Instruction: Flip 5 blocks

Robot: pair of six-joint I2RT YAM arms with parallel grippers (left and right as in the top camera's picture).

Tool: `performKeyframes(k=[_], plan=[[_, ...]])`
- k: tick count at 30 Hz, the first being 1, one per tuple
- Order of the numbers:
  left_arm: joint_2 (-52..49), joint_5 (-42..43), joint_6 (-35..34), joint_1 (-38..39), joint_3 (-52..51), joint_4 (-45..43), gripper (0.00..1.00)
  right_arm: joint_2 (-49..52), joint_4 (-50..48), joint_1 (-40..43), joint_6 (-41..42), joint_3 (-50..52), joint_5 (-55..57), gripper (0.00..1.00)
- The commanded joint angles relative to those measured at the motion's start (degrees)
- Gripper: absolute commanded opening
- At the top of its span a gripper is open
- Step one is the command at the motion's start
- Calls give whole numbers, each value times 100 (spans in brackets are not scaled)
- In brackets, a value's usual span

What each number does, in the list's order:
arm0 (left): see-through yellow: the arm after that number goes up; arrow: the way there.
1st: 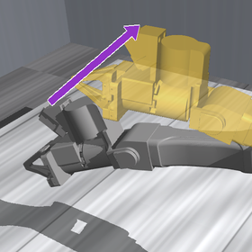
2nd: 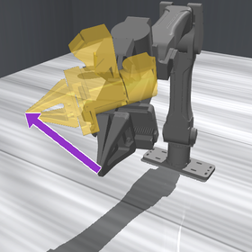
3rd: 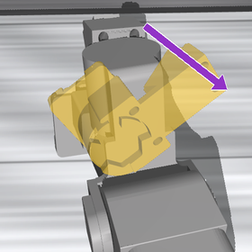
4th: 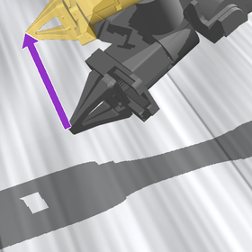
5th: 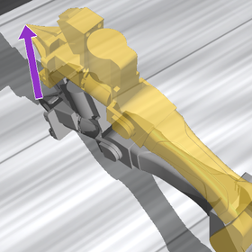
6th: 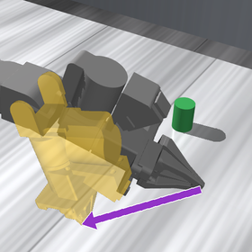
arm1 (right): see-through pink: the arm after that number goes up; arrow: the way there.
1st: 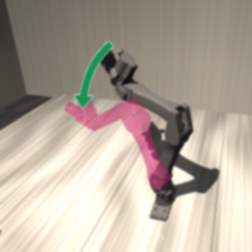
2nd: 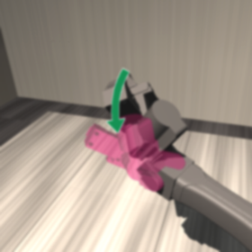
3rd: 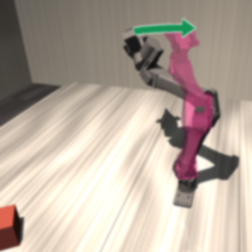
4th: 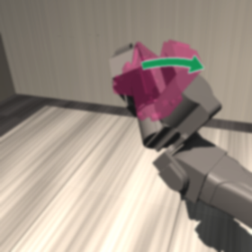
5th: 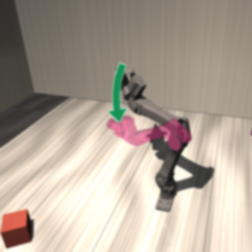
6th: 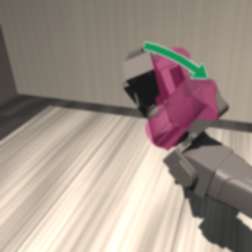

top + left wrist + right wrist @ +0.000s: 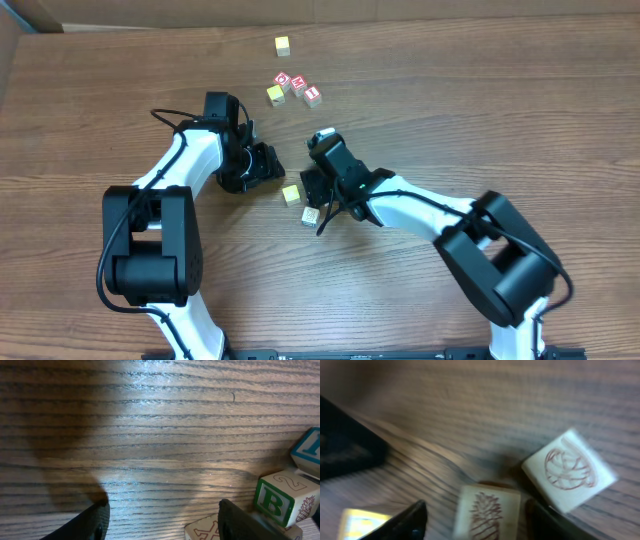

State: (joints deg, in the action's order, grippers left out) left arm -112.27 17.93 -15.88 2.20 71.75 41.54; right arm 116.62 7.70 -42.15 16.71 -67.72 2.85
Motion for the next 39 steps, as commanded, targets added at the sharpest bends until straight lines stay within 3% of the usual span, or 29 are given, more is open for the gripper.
performKeyframes(k=[1,4,8,15,21,23,29,39], plan=[[-87,-205,133,-28,-35,26,63,192,11,0,-66,-87,155,53],[-87,-205,133,-28,-35,28,63,50,20,0,-66,-144,181,41],[-87,-205,136,-28,-35,28,63,-496,232,0,-66,-291,181,32],[-87,-205,175,-28,-35,57,63,-2006,723,0,-61,-352,181,32],[-87,-205,177,-28,-35,94,63,-3281,2435,0,546,-352,181,32],[-87,-205,175,-28,-35,90,63,-3488,2933,0,922,-350,188,27],[-87,-203,175,-28,-35,96,63,-3335,3880,-24,2247,-120,205,25],[-87,-205,175,-28,-35,131,64,-1735,2970,-28,2682,487,146,26]])
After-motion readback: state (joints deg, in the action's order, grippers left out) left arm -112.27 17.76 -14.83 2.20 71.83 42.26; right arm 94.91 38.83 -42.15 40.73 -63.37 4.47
